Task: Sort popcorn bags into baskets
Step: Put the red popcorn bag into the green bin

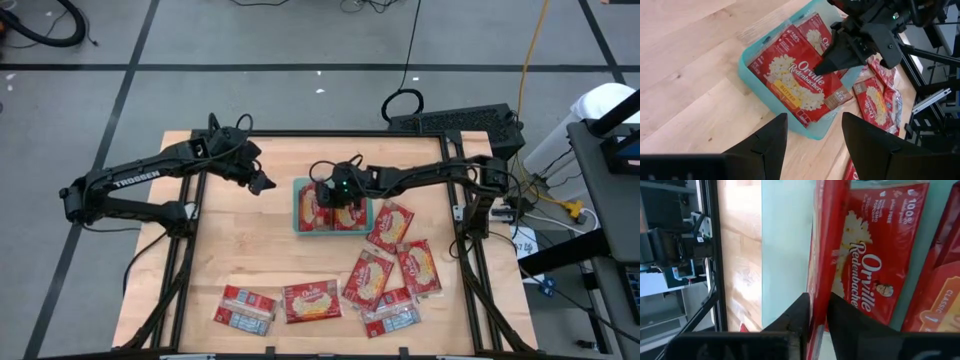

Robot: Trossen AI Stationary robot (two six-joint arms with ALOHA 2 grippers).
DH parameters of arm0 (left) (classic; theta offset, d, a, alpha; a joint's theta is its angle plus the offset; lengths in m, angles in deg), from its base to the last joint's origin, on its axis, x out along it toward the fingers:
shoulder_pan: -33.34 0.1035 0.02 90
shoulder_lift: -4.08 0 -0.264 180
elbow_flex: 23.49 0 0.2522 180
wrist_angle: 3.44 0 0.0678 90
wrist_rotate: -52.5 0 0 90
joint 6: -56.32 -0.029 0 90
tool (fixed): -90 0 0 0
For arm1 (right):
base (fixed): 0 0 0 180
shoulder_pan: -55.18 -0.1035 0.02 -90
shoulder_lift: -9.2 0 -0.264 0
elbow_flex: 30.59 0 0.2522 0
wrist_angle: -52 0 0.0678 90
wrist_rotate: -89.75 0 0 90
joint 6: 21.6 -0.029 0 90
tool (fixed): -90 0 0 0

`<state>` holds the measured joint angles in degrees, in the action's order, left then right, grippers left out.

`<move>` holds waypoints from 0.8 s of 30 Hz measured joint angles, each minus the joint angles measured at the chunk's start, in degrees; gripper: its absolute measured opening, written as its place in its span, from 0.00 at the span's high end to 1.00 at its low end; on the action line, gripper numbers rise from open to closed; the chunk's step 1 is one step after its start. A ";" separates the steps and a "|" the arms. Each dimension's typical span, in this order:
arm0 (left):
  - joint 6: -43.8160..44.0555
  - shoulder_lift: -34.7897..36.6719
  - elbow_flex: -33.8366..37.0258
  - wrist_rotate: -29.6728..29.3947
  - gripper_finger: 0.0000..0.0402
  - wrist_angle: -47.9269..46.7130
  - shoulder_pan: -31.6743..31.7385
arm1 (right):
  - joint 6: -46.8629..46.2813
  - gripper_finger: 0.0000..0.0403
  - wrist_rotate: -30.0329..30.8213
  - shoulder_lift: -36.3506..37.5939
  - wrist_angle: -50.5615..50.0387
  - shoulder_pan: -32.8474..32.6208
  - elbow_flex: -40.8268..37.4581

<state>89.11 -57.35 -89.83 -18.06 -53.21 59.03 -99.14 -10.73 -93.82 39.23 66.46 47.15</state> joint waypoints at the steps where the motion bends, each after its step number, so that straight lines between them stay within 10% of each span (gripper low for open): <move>1: -0.10 0.00 0.00 -0.02 0.52 0.00 0.00 | -0.02 0.84 -0.23 0.00 -0.02 0.17 0.00; 11: 0.29 0.00 0.00 0.00 0.52 -1.29 0.00 | 0.04 0.69 -2.94 2.87 -5.77 1.94 0.00; 24: -2.99 0.37 0.04 -0.02 0.52 -4.60 1.71 | 5.44 0.76 -7.86 6.45 -10.87 3.43 0.00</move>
<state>86.12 -56.97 -89.79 -18.08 -57.81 60.74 -93.71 -18.59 -87.37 28.37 69.90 47.15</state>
